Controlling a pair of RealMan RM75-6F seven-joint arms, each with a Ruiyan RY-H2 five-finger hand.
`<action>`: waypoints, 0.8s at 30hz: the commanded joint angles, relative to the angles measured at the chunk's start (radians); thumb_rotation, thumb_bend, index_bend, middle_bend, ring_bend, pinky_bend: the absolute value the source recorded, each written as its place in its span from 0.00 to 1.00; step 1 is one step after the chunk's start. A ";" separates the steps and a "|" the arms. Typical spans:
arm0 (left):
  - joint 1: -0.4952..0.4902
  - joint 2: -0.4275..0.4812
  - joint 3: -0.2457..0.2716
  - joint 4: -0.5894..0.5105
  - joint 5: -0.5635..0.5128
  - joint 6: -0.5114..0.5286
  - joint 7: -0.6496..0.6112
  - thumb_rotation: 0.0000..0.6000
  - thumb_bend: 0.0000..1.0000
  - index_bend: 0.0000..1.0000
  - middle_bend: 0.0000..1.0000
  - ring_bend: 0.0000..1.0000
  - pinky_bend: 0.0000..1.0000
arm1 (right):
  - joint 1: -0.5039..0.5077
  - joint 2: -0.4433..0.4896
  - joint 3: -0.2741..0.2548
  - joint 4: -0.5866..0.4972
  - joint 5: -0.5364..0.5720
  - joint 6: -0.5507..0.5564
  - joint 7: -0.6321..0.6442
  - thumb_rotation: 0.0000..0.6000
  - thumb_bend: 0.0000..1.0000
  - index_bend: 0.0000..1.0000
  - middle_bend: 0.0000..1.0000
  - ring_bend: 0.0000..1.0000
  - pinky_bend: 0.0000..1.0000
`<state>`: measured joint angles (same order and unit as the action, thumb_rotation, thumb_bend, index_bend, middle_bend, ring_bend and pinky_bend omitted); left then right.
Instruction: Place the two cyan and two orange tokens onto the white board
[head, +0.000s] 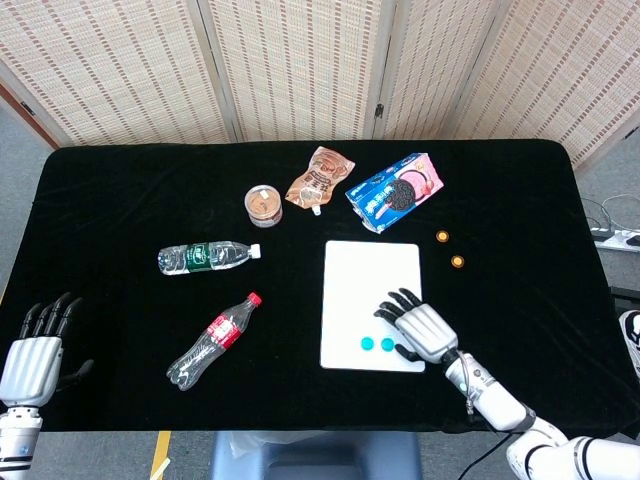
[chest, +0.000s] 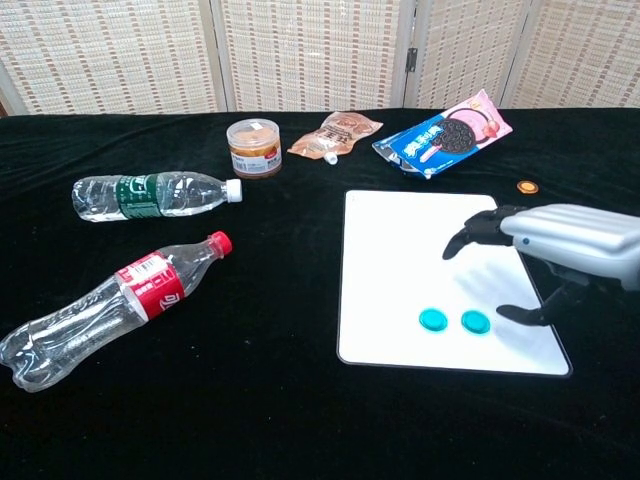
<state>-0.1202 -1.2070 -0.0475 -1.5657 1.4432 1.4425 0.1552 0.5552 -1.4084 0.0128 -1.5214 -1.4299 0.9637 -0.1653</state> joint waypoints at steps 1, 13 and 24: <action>-0.002 0.000 -0.001 0.000 0.000 -0.003 0.001 1.00 0.25 0.08 0.06 0.12 0.00 | -0.029 0.027 0.046 0.039 0.068 0.041 0.038 1.00 0.43 0.25 0.19 0.05 0.00; -0.017 0.000 -0.006 -0.028 0.007 -0.011 0.032 1.00 0.25 0.08 0.06 0.12 0.00 | 0.005 -0.003 0.123 0.250 0.274 -0.088 0.060 1.00 0.43 0.39 0.20 0.05 0.00; -0.018 0.011 -0.005 -0.053 0.001 -0.011 0.051 1.00 0.25 0.08 0.06 0.12 0.00 | 0.081 -0.096 0.185 0.486 0.388 -0.213 0.063 1.00 0.44 0.41 0.20 0.05 0.00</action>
<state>-0.1378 -1.1957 -0.0529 -1.6185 1.4441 1.4314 0.2061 0.6181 -1.4861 0.1860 -1.0654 -1.0615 0.7748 -0.0976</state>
